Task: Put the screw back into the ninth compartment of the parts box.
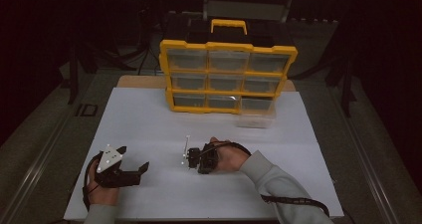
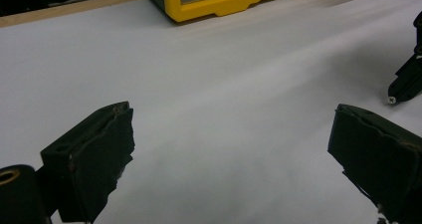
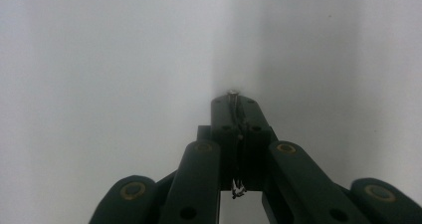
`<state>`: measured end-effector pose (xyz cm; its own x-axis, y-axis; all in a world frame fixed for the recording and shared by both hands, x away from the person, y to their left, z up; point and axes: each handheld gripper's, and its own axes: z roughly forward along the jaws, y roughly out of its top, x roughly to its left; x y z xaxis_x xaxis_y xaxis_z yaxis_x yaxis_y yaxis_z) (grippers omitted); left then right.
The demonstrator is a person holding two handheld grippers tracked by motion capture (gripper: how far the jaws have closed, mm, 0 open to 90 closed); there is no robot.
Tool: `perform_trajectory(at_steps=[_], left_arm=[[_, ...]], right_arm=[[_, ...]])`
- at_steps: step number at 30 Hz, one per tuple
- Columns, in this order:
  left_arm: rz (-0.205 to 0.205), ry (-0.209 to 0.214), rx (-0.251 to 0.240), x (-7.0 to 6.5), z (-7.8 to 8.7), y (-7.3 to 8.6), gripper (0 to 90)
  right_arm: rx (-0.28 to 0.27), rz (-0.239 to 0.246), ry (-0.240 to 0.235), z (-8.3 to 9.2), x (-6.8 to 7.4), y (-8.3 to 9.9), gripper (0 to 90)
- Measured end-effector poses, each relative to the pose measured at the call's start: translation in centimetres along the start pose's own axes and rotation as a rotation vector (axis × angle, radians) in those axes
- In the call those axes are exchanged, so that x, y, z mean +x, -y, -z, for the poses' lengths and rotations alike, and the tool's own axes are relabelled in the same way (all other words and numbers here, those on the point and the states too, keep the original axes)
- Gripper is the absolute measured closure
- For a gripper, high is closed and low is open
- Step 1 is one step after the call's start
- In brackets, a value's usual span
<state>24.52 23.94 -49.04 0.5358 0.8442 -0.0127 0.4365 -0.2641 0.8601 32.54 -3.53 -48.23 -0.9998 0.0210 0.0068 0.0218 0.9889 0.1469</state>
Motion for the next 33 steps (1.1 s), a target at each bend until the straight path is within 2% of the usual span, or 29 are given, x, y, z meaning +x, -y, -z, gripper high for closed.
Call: perform_trajectory(at_steps=[33], left_arm=[[-0.002, 0.0, -0.001, 0.0, 0.0, 0.0, 4.7]], right_arm=[[-0.025, -0.011, 0.019, 1.8, -0.7, 0.0, 87.8]])
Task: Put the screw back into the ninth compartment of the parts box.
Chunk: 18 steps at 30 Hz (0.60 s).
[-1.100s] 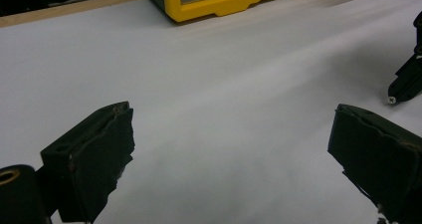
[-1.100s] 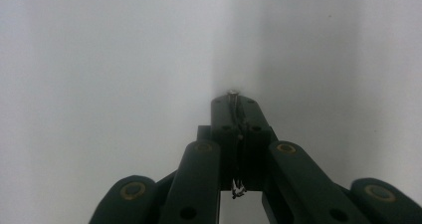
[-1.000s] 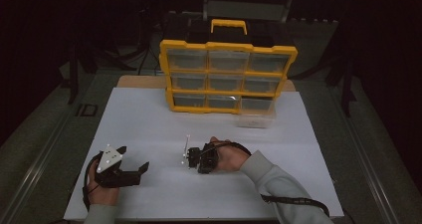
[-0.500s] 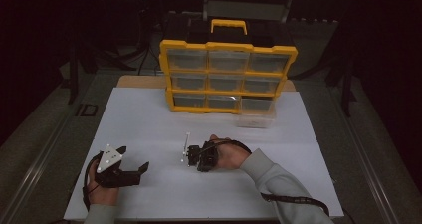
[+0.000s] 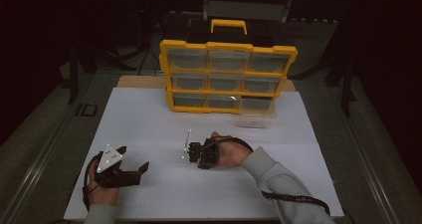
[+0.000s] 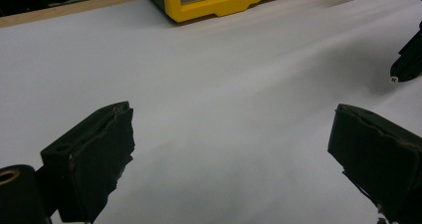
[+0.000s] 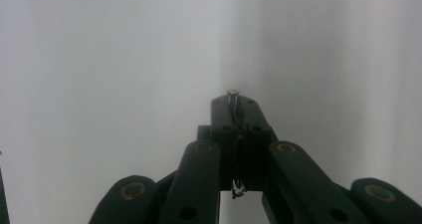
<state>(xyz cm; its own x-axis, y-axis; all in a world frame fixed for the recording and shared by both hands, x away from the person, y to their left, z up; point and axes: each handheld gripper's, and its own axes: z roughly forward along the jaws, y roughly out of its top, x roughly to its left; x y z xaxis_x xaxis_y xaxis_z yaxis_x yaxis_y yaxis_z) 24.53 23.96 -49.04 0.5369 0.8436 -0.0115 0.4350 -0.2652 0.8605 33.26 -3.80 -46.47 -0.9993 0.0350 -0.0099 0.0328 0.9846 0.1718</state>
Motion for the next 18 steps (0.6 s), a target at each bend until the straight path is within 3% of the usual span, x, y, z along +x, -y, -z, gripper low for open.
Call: perform_trajectory(at_steps=[18], left_arm=[[0.002, 0.001, 0.0, 0.0, 0.0, 0.0, 4.7]], right_arm=[[-0.005, -0.022, 0.018, 1.4, -0.9, 0.2, 87.8]])
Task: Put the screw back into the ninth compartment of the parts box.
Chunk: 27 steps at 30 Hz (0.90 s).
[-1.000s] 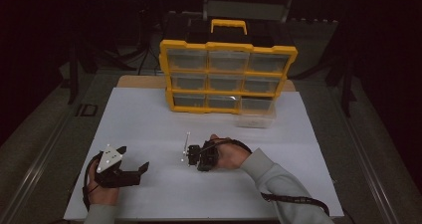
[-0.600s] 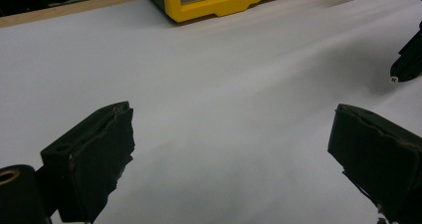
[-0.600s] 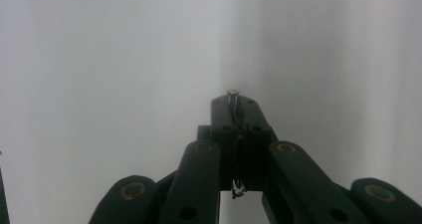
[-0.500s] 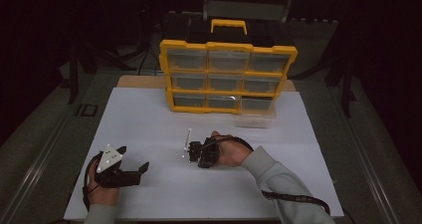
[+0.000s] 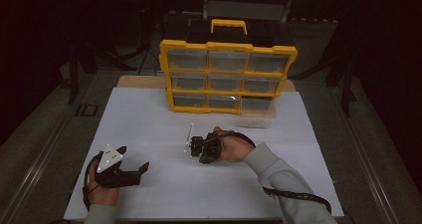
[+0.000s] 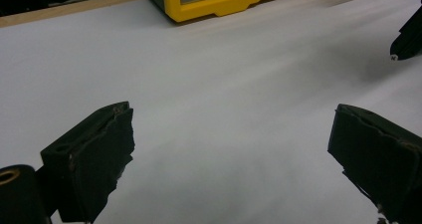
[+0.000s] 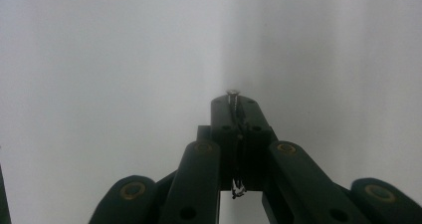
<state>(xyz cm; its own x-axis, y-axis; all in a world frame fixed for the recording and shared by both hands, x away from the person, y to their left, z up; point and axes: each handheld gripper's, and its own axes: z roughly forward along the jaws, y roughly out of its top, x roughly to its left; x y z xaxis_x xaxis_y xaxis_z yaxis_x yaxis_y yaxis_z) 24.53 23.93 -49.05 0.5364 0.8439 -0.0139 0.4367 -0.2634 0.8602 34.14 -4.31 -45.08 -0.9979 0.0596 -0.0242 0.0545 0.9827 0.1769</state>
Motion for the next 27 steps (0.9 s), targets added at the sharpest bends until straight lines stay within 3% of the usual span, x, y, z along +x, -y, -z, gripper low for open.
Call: perform_trajectory(at_steps=[27], left_arm=[[0.0, 0.0, -0.001, 0.0, 0.0, 0.0, 4.7]], right_arm=[[-0.01, -0.052, 0.023, 1.1, -1.7, 1.1, 87.8]])
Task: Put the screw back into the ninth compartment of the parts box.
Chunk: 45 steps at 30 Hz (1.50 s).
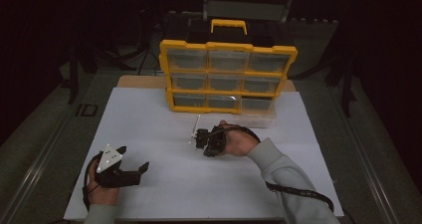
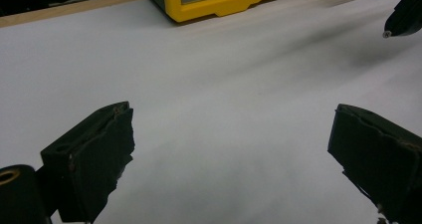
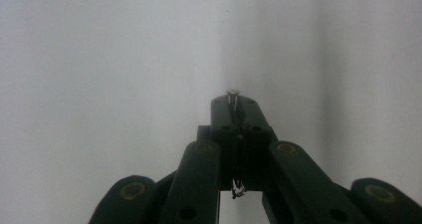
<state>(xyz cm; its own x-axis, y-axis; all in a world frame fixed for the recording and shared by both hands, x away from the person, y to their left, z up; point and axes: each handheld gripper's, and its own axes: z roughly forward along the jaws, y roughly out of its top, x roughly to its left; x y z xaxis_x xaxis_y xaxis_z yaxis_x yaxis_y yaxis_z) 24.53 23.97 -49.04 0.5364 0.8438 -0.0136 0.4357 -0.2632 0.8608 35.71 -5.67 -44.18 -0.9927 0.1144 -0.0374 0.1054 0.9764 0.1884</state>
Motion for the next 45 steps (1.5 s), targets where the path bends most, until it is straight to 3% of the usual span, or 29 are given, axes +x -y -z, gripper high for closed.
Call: perform_trajectory(at_steps=[45], left_arm=[[0.001, 0.0, 0.001, 0.0, 0.0, 0.0, 4.7]], right_arm=[[-0.026, -0.099, 0.052, 2.1, -3.1, 0.9, 87.8]])
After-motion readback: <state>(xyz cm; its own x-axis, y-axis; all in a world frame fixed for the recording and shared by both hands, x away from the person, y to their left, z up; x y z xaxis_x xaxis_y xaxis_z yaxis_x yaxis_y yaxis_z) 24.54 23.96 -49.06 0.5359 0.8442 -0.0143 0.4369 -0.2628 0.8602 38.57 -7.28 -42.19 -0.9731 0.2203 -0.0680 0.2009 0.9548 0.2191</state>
